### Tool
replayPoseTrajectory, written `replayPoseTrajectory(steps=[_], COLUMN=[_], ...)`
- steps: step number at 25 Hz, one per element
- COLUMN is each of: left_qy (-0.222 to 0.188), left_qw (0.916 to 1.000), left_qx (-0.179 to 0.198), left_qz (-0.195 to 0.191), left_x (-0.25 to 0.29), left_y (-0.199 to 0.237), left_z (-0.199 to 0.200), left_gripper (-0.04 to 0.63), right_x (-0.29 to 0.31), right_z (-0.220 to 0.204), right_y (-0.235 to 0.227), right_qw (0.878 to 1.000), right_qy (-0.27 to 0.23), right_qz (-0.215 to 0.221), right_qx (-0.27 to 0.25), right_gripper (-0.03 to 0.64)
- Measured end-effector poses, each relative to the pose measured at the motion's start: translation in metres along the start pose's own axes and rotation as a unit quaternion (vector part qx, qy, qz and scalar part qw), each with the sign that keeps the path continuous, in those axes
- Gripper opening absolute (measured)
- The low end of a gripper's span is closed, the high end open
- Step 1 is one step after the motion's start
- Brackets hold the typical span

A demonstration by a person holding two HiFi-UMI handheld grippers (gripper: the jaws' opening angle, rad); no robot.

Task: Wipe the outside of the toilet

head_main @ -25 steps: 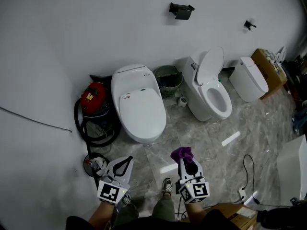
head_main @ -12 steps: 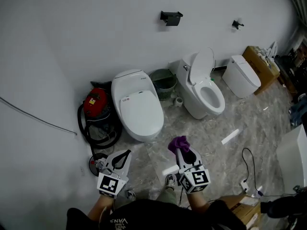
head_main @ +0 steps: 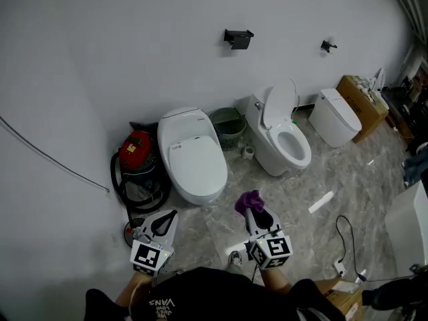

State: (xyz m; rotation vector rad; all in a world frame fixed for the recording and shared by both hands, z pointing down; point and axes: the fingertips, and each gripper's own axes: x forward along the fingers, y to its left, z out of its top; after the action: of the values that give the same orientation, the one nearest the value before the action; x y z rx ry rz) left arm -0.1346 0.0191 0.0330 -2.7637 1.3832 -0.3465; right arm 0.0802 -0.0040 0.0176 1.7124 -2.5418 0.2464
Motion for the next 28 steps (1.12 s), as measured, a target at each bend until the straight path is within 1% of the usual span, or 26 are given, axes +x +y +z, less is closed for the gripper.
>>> replayPoseTrajectory(steps=[4, 6, 7, 12, 16, 21, 23, 26, 28], left_qy=[-0.001, 0.004, 0.005, 0.0, 0.009, 0.016, 0.018, 0.025, 0.029], left_qw=[0.9999, 0.9999, 0.9999, 0.9997, 0.9998, 0.9996, 0.9996, 0.9994, 0.9993], left_qx=[-0.009, -0.005, -0.002, -0.016, 0.0, -0.01, -0.006, 0.01, 0.009], left_qz=[0.01, 0.013, 0.013, 0.02, 0.019, 0.021, 0.021, 0.021, 0.023], left_x=[0.004, 0.007, 0.009, 0.021, 0.027, 0.031, 0.033, 0.035, 0.035], left_y=[-0.003, -0.008, -0.01, -0.019, -0.03, -0.043, -0.046, -0.051, -0.052], left_z=[0.008, 0.007, 0.005, 0.013, 0.011, 0.009, 0.011, 0.013, 0.012], left_gripper=[0.003, 0.003, 0.003, 0.003, 0.003, 0.004, 0.003, 0.003, 0.003], right_x=[0.0, -0.001, 0.0, 0.006, 0.007, 0.004, 0.003, 0.003, 0.003], right_z=[-0.003, -0.002, -0.001, -0.003, -0.002, -0.01, -0.01, -0.007, -0.007], right_y=[-0.011, -0.015, -0.016, -0.025, -0.03, -0.035, -0.038, -0.042, -0.042], right_qw=[1.0, 1.0, 1.0, 0.999, 0.999, 0.997, 0.997, 0.997, 0.997], right_qy=[0.013, 0.018, 0.018, 0.024, 0.028, 0.044, 0.047, 0.047, 0.047], right_qz=[-0.003, -0.001, 0.003, 0.026, 0.039, 0.054, 0.056, 0.061, 0.064], right_qx=[0.001, 0.003, 0.001, -0.013, -0.016, -0.019, -0.019, -0.022, -0.024], right_gripper=[0.078, 0.078, 0.078, 0.077, 0.077, 0.075, 0.075, 0.075, 0.075])
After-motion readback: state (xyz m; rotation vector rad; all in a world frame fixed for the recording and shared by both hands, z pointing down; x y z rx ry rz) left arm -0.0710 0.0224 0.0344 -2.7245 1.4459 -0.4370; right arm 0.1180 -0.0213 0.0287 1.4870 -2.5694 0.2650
